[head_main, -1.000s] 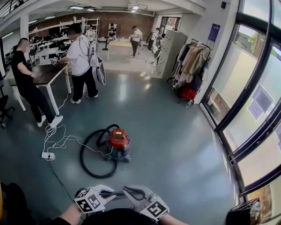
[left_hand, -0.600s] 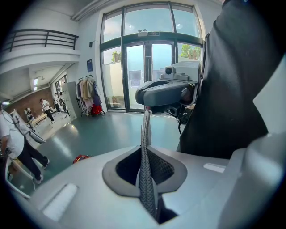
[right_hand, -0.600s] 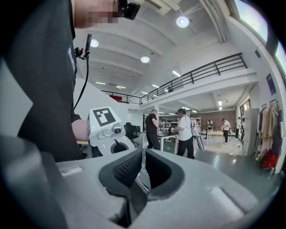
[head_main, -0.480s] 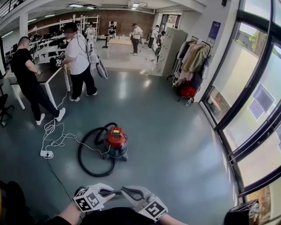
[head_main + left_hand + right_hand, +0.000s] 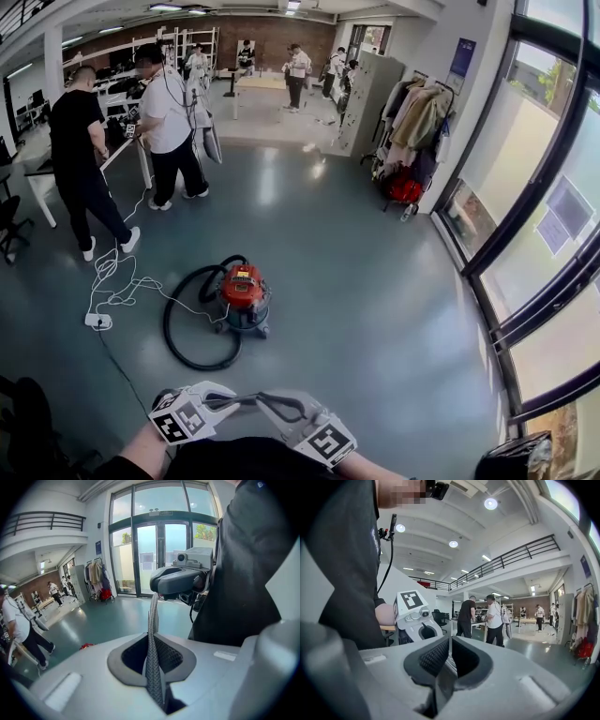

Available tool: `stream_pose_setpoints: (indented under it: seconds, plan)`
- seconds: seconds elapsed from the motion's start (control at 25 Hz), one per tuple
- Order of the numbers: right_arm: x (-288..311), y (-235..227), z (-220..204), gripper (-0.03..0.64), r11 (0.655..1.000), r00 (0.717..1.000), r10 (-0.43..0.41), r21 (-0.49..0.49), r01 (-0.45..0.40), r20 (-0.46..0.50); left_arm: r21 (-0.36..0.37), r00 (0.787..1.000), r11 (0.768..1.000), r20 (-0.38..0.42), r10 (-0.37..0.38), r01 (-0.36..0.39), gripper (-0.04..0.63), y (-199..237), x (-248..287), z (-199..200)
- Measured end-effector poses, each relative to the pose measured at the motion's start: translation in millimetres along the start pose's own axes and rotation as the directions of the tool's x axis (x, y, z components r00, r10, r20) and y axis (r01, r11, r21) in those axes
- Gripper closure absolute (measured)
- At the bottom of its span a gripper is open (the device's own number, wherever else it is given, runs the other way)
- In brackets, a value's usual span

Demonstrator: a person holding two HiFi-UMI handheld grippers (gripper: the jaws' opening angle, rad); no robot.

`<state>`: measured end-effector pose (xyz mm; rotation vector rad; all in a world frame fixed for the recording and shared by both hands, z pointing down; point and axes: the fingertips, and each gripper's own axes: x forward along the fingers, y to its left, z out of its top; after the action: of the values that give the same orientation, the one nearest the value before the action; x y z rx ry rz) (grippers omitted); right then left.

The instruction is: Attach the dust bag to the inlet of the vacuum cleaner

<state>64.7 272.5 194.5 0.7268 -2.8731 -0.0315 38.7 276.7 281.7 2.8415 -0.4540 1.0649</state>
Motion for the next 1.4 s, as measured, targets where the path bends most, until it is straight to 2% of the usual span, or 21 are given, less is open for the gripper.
stream_pose_setpoints:
  seconds: [0.24,0.64,1.04,1.4]
  plan:
    - [-18.8,-16.3,-4.8,0.607,1.0,1.0,-0.01,-0.002,0.01,0.003,-0.005,1.0,1.0,0.0,0.014,-0.014,0.552,1.2,13.3,15.4]
    - [5.3,-35.0,-7.5,0.607,1.0,1.0,0.002,0.019,-0.002,-0.016,-0.03,1.0,1.0,0.025,-0.005,0.006,0.552,30.2,18.1,14.1]
    - [80.4,-75.4,3.9,0.607,0.998,0.997,-0.061,0.02,0.062,-0.053,0.039,0.997,0.997,0.037,-0.071,0.07,0.552,114.0,7.8,1.3]
    - [165.5,-110.5,15.2,0.607,0.992,0.989,-0.118,0.028,0.121,-0.095,0.122,0.989,0.982,-0.015,-0.146,0.147,0.552,187.2,-4.6,-34.7]
